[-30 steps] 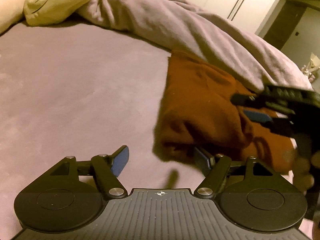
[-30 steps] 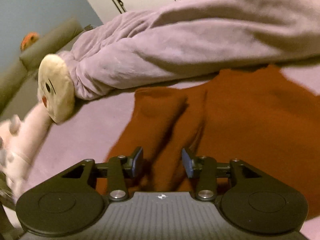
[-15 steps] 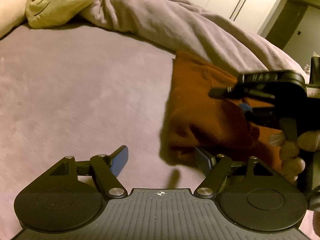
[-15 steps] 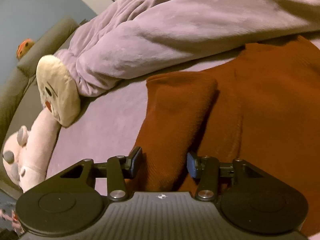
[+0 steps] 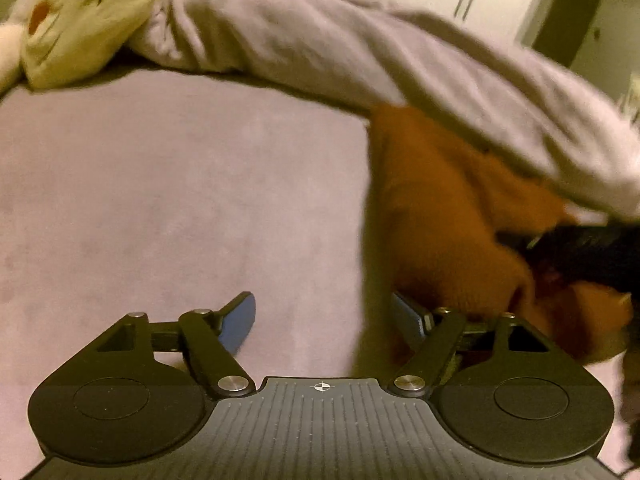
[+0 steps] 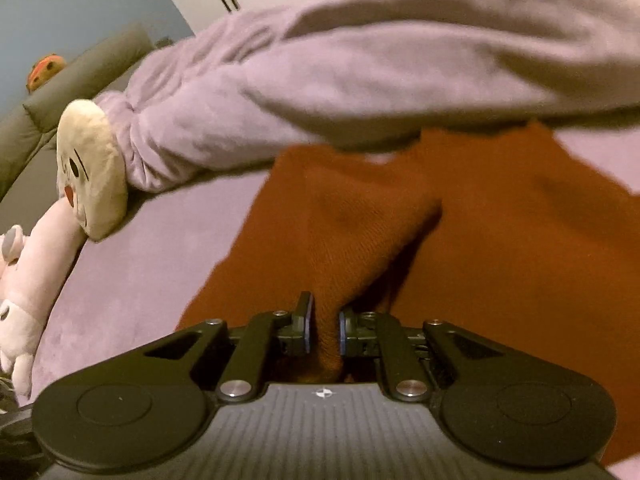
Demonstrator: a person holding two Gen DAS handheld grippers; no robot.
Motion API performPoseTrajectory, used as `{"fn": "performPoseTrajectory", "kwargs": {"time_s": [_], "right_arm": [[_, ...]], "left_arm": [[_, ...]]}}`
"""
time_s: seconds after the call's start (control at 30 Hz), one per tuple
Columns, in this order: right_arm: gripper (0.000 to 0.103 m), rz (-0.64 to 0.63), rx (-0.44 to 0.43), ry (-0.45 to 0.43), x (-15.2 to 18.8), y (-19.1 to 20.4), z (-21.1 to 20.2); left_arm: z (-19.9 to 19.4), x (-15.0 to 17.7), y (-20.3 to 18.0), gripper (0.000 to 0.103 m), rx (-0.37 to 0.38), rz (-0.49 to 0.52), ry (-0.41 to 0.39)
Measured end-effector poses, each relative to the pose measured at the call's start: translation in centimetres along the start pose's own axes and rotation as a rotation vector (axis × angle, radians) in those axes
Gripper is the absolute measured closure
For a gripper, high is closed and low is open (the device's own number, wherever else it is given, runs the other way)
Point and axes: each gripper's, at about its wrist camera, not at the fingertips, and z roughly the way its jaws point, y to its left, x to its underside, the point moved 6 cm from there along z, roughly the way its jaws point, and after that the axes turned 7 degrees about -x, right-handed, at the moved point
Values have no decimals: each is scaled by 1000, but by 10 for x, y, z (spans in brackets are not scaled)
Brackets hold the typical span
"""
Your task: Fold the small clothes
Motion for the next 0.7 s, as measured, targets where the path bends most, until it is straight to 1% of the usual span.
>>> {"fn": "performPoseTrajectory", "kwargs": {"time_s": [0.07, 0.1, 0.13, 0.2, 0.23, 0.27, 0.33, 0.43, 0.57, 0.6, 0.63, 0.67, 0.7], "right_arm": [[73, 34, -27, -13, -1, -6, -7], [57, 68, -34, -23, -3, -12, -12], [44, 100, -33, -37, -4, -18, -16], [44, 166, -42, -55, -4, -32, -25], [44, 204, -73, -57, -3, -38, -27], [44, 244, -112, -49, 0, -42, -26], [44, 296, -162, -23, 3, -45, -21], [40, 337, -230, -13, 1, -39, -7], [41, 349, -244, -8, -7, -29, 10], [47, 336, -235, -3, -10, -23, 12], [58, 320, -237, 2, -12, -20, 13], [67, 292, -236, 15, -14, -14, 14], [85, 252, -219, 28, -16, -9, 16]], "left_arm": [[3, 3, 1, 26, 5, 2, 13], [4, 4, 3, 26, 9, -6, 17], [4, 5, 5, 26, 10, -6, 17], [3, 5, 4, 26, 8, -2, 15], [3, 5, 2, 26, 5, 1, 14], [3, 5, 2, 26, 1, 3, 13], [3, 5, 0, 26, -5, 4, 11], [2, 5, 0, 26, -11, -3, 15], [1, 3, -1, 26, -23, 9, 20], [0, 4, -1, 26, -31, 19, 19], [-1, 5, -1, 26, -41, 30, 19], [-2, 6, -1, 26, -48, 40, 20], [-4, 7, -1, 26, -50, 46, 20]]}}
